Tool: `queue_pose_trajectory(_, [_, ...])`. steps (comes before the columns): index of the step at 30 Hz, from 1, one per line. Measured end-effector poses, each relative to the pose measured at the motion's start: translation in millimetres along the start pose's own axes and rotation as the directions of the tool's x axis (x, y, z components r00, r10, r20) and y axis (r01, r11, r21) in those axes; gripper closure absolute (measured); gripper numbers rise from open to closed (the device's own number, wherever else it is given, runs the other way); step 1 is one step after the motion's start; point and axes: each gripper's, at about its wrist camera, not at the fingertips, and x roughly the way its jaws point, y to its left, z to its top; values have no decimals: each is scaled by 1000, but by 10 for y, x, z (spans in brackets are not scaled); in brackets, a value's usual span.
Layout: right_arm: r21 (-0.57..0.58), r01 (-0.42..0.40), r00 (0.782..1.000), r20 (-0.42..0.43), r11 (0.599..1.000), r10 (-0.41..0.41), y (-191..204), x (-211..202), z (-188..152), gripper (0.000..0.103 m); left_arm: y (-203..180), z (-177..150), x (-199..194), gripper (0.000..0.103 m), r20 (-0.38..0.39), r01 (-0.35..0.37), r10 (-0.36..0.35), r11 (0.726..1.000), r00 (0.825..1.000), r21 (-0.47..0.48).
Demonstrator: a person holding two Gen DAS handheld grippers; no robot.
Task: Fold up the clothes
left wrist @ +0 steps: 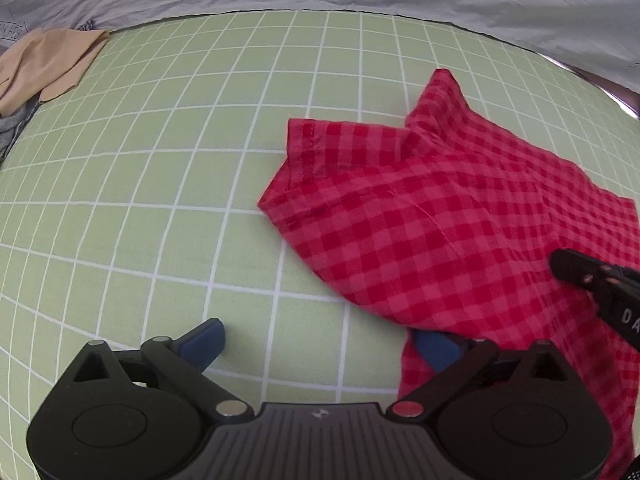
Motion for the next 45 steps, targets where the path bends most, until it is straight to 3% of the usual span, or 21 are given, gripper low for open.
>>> queue_pose_trajectory(3, [12, 10, 999, 40, 1000, -10, -59, -32, 29, 103, -4, 5, 17, 0, 5, -1, 1, 1000, 1000, 5])
queue_pose_trajectory(8, [97, 105, 986, 118, 990, -116, -323, -168, 80, 103, -16, -15, 33, 0, 17, 2, -2, 1000, 1000, 14])
queue_pose_trajectory(10, [159, 181, 967, 148, 970, -205, -510, -260, 89, 103, -28, -27, 35, 0, 23, 4, -4, 1000, 1000, 20])
queue_pose_trajectory(13, [246, 320, 922, 143, 915, -360, -800, -353, 55, 102, -35, -43, 30, 0, 31, 6, -6, 1000, 999, 25])
queue_pose_trajectory(14, [264, 324, 924, 115, 908, -364, -903, -344, 32, 101, -36, -48, 27, 0, 33, 6, -6, 1000, 999, 25])
queue_pose_trajectory(16, [319, 342, 922, 69, 884, -382, -1054, -341, -27, 95, -38, -57, 20, 0, 35, 6, -7, 1000, 999, 25])
queue_pose_trajectory(18, [353, 357, 915, 55, 865, -400, -1117, -382, -88, 77, -41, -59, 22, 0, 34, 6, -7, 1000, 999, 25])
queue_pose_trajectory(32, [347, 313, 943, -3, 884, -333, -700, -535, -495, 36, 152, -311, -244, 0, 28, 70, -69, 997, 997, -37])
queue_pose_trajectory(45, [320, 258, 966, -66, 911, -250, -156, -997, -1380, 32, 7, -1114, -592, 0, 5, 137, -138, 985, 990, 100])
